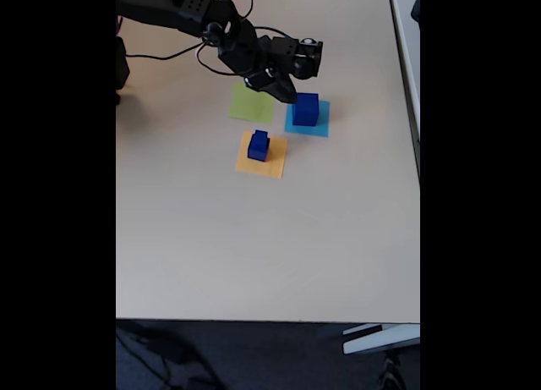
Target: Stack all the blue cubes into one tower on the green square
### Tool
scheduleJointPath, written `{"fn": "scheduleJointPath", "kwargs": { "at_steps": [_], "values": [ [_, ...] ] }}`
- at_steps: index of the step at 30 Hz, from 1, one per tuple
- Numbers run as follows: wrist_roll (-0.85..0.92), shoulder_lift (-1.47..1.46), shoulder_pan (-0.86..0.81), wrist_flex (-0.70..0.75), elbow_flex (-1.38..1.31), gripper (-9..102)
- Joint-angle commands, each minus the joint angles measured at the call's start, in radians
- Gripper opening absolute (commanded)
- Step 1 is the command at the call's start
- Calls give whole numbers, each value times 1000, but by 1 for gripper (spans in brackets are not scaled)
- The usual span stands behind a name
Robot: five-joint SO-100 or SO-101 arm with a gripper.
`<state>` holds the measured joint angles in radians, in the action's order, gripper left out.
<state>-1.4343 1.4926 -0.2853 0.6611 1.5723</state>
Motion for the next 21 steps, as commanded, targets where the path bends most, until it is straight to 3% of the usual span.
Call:
{"fn": "scheduleJointPath", "kwargs": {
  "at_steps": [1, 21],
  "values": [
    [-20, 98, -29, 3, 11, 3],
    [-41, 103, -55, -14, 129, 4]
  ]
}}
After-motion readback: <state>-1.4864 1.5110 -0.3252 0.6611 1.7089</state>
